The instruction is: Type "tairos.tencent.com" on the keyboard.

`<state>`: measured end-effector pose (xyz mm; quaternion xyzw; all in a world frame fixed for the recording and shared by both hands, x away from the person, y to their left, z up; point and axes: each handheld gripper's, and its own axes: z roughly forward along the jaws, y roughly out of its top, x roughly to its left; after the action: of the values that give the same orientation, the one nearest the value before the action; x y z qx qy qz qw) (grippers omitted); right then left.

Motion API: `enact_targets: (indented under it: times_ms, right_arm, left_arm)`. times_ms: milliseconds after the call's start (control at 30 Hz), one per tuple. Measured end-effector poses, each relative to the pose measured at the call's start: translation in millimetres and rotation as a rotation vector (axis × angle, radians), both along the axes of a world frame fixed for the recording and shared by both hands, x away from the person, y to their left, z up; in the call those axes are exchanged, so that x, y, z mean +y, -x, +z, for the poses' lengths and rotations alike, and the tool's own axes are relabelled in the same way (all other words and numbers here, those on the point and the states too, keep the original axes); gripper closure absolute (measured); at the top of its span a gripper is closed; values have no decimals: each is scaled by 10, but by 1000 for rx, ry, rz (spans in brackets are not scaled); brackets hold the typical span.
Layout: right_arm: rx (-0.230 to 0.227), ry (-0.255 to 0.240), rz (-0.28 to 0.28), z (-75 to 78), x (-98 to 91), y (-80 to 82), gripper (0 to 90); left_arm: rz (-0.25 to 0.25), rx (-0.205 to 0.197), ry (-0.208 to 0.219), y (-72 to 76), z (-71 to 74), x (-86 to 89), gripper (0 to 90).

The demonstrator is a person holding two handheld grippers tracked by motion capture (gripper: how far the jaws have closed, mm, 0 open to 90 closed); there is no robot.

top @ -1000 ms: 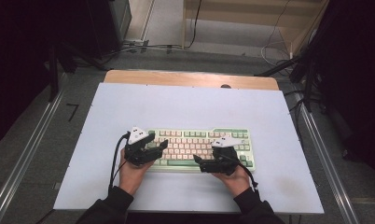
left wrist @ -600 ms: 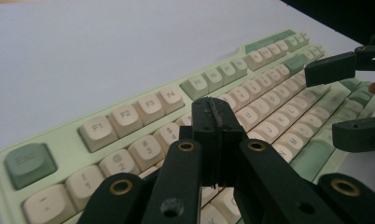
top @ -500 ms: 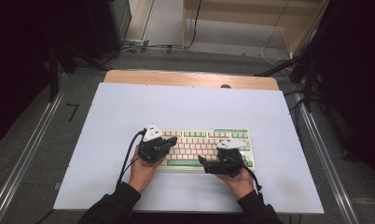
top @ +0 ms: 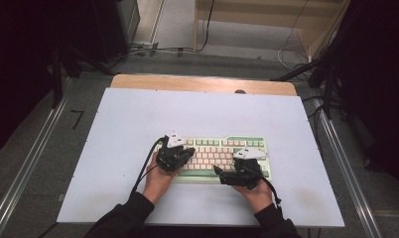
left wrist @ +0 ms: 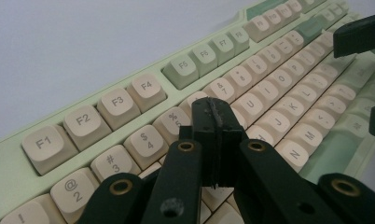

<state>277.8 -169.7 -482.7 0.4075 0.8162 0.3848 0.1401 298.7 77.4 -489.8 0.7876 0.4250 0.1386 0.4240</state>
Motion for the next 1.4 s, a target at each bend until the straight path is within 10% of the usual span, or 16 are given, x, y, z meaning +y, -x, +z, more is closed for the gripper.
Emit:
enact_targets:
  times_ms: [433, 633, 1000, 1400]
  right_arm:
    - [1, 1, 0, -3, 10, -2, 170]
    - [-5, -2, -10, 4, -12, -14, 177]
    - [-10, -18, -23, 33, -58, -19, 211]
    - [-15, -35, -33, 71, -54, -47, 332]
  left_arm:
    - [-10, 25, -10, -19, -21, -28, 900]
    - [-17, 22, 54, 14, 64, -9, 891]
    - [82, -44, 94, 105, 207, 188, 392]
    - [137, -38, 126, 185, 199, 400, 338]
